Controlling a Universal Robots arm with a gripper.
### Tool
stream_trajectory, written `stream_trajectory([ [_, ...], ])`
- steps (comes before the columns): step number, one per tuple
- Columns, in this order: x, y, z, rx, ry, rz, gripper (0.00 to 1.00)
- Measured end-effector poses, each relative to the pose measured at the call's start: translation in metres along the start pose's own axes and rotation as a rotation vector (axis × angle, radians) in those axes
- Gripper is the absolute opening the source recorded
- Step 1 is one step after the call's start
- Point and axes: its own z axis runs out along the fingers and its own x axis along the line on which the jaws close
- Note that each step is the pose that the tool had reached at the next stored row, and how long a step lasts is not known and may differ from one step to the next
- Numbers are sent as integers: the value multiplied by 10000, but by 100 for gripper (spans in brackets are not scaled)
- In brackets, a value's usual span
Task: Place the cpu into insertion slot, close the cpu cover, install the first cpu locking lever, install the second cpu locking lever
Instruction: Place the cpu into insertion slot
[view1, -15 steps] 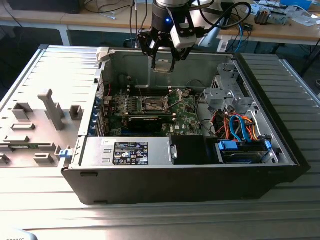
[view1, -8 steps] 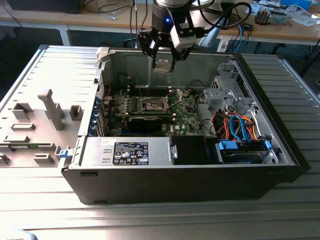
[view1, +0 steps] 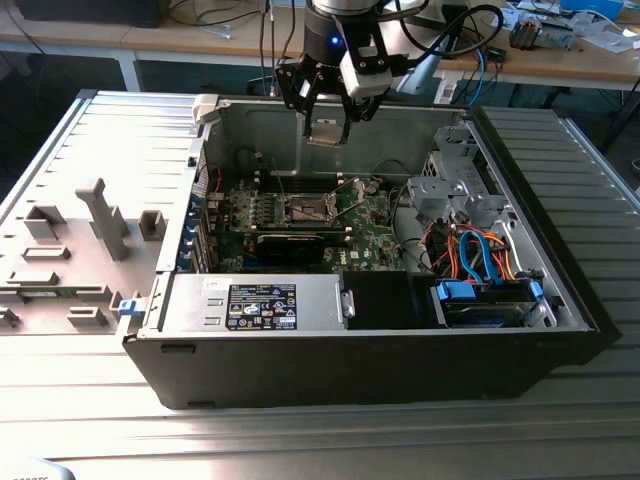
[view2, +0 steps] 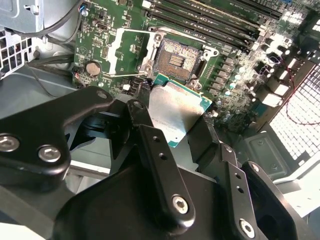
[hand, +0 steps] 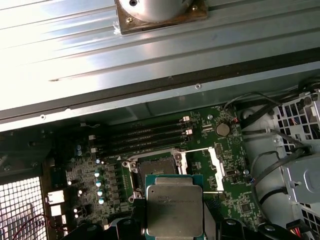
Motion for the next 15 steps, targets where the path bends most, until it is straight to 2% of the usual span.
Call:
stream_trajectory([
  [15, 0, 0, 0, -7, -34, 394, 54],
])
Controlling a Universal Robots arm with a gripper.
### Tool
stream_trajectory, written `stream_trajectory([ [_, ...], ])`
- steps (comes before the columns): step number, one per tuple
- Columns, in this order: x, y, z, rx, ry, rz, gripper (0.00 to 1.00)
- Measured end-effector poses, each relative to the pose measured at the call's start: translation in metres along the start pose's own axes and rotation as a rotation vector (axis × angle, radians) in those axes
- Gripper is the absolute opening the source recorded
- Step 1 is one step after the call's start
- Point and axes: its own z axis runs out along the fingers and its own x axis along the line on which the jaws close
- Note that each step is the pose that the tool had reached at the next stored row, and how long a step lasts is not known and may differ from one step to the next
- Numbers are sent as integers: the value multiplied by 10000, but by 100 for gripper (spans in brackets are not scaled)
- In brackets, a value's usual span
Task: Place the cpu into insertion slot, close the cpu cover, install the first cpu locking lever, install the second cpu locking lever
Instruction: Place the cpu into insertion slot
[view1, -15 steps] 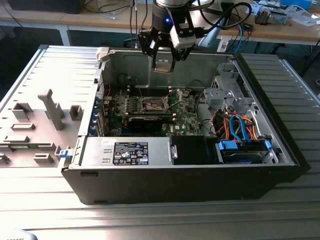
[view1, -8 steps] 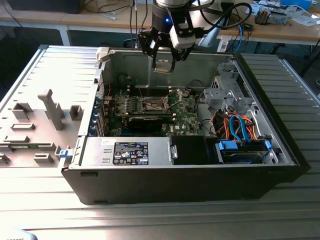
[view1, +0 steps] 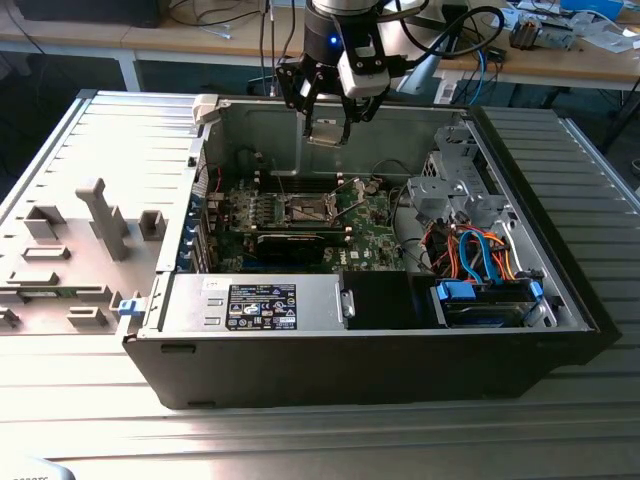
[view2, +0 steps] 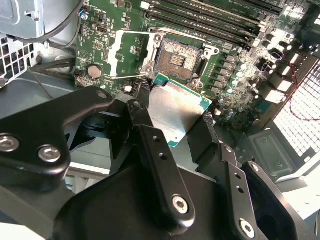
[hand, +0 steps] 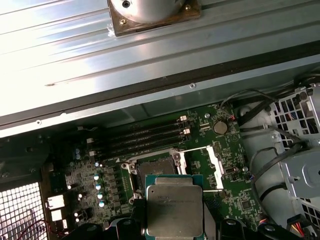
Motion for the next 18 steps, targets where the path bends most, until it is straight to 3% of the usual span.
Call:
stream_trajectory([
  [18, 0, 0, 0, -4, -17, 204, 54],
])
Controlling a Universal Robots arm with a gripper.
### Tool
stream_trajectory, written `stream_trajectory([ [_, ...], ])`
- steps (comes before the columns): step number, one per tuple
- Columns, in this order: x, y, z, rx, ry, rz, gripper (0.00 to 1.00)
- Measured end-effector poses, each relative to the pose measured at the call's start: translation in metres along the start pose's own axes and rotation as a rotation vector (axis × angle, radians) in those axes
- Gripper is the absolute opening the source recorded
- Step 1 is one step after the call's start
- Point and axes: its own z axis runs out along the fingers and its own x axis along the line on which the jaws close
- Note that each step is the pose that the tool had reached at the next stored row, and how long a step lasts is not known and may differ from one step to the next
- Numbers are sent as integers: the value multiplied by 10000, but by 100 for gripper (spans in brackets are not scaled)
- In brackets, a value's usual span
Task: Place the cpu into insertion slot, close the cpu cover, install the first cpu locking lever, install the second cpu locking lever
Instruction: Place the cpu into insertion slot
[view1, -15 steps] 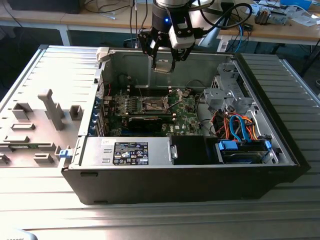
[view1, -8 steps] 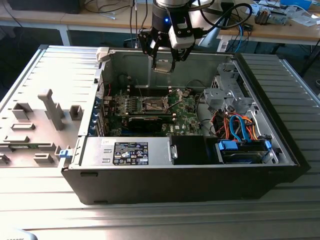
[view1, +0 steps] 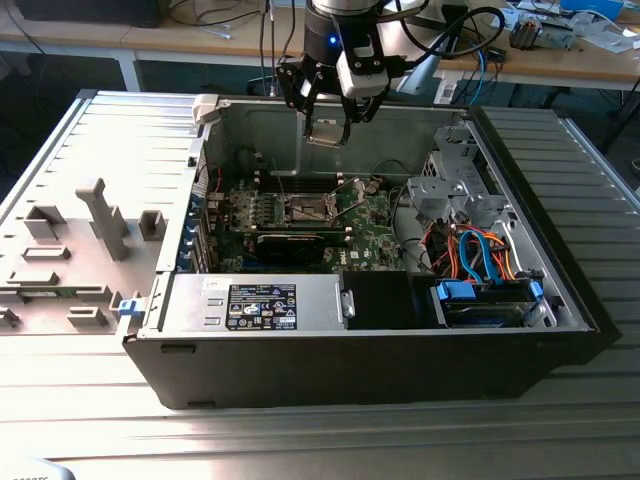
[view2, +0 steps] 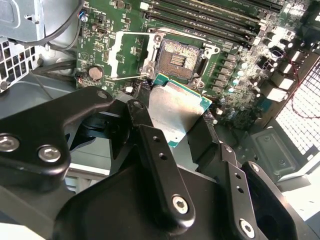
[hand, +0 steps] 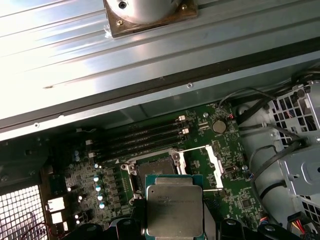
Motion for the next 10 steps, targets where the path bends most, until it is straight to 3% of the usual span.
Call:
stream_trajectory([
  [10, 0, 0, 0, -2, -10, 115, 54],
])
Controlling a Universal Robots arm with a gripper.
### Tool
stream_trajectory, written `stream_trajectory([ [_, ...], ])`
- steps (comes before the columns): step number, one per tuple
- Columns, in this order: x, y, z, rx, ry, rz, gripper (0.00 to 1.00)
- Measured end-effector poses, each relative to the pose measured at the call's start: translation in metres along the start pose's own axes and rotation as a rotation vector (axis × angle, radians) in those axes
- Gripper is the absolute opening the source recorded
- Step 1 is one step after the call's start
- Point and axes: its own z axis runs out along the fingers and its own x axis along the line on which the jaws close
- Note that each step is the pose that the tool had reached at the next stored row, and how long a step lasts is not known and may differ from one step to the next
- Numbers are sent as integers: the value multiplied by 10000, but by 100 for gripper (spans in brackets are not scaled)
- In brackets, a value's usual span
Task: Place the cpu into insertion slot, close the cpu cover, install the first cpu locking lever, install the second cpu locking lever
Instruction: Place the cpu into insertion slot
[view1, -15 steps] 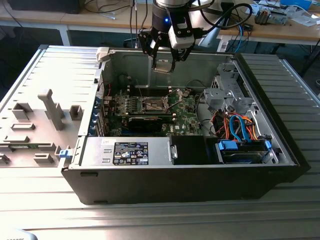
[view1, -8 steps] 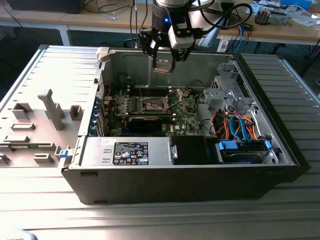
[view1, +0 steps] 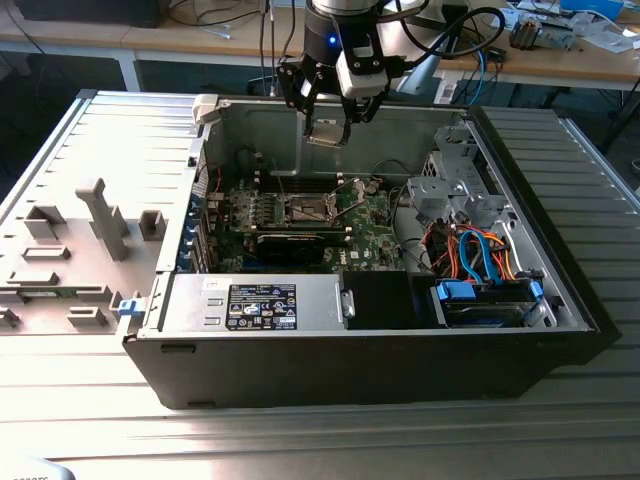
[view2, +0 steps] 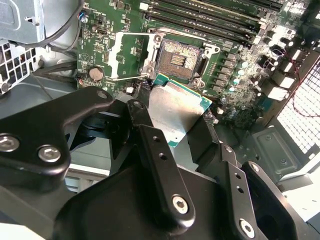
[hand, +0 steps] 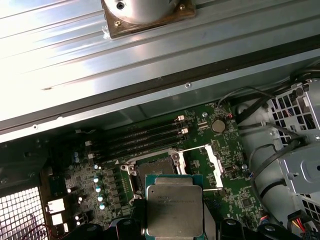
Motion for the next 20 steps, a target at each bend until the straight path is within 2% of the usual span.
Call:
stream_trajectory([
  [20, 0, 0, 0, -4, -17, 193, 54],
])
